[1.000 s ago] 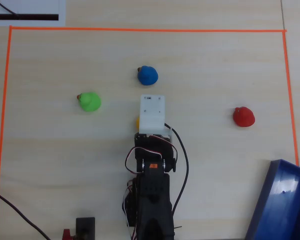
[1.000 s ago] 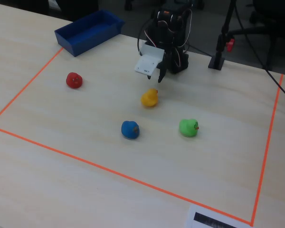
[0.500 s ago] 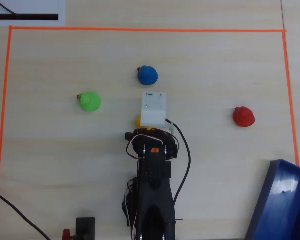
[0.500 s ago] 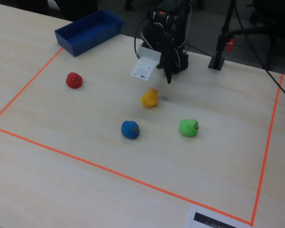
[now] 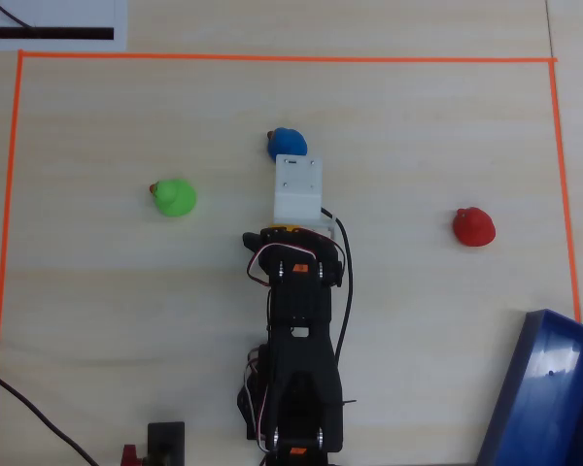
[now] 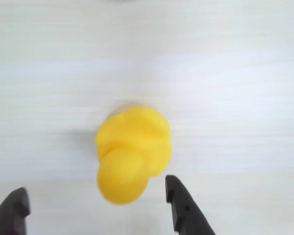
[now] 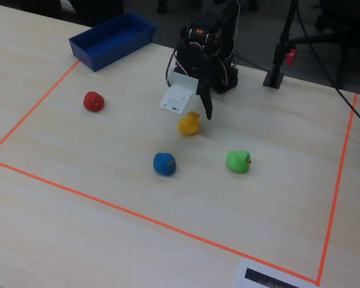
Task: Grasp yellow duck and put it into box.
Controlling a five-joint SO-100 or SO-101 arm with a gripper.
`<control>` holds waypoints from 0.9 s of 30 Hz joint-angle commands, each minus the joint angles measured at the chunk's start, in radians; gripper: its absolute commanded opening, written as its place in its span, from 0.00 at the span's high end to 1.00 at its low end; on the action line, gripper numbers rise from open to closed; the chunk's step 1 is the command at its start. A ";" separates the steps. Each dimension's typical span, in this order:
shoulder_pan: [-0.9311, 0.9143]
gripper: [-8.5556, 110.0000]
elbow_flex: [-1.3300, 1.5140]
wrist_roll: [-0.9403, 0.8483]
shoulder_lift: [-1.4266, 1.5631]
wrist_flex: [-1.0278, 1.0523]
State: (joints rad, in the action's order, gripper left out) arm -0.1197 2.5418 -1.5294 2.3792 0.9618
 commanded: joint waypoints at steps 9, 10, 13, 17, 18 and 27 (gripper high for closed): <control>-0.029 0.60 0.074 -0.018 -0.069 -0.121; -0.031 0.60 0.081 -0.020 -0.078 -0.143; -0.035 0.60 0.100 -0.020 -0.110 -0.218; -0.046 0.60 0.095 -0.020 -0.152 -0.284; -0.049 0.61 0.091 -0.020 -0.161 -0.298; -0.063 0.93 0.040 -0.080 -0.199 -0.354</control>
State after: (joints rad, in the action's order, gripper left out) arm -0.1703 2.6369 -1.5984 2.1783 0.6366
